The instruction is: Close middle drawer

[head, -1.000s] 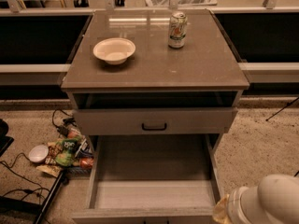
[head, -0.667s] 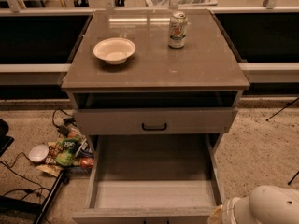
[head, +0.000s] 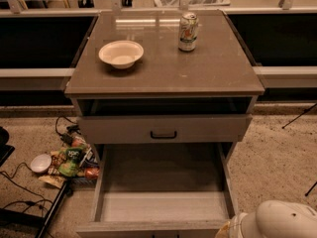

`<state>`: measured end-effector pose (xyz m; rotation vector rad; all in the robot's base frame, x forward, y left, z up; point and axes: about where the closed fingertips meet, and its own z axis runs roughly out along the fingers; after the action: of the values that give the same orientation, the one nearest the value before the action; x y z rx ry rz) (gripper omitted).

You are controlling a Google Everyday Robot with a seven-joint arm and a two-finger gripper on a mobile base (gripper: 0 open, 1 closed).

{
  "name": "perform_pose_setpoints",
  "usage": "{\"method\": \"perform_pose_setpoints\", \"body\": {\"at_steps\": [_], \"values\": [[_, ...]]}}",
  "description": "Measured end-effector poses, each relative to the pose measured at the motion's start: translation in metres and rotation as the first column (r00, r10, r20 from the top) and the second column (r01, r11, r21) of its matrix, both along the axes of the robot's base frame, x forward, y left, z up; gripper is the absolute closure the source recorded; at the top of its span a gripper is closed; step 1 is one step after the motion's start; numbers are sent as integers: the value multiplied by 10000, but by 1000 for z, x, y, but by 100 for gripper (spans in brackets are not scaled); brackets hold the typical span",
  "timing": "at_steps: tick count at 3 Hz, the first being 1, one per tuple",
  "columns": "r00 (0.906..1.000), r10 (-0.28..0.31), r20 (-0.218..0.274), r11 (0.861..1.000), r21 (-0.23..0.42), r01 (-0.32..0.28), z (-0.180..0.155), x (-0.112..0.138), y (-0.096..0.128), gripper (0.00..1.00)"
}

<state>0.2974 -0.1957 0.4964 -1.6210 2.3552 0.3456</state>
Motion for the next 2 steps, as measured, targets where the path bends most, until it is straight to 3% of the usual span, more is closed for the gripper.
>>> {"method": "perform_pose_setpoints", "body": {"at_steps": [2], "values": [[9988,340,-339,9940,1055,-303,-90,7,23,100]]}}
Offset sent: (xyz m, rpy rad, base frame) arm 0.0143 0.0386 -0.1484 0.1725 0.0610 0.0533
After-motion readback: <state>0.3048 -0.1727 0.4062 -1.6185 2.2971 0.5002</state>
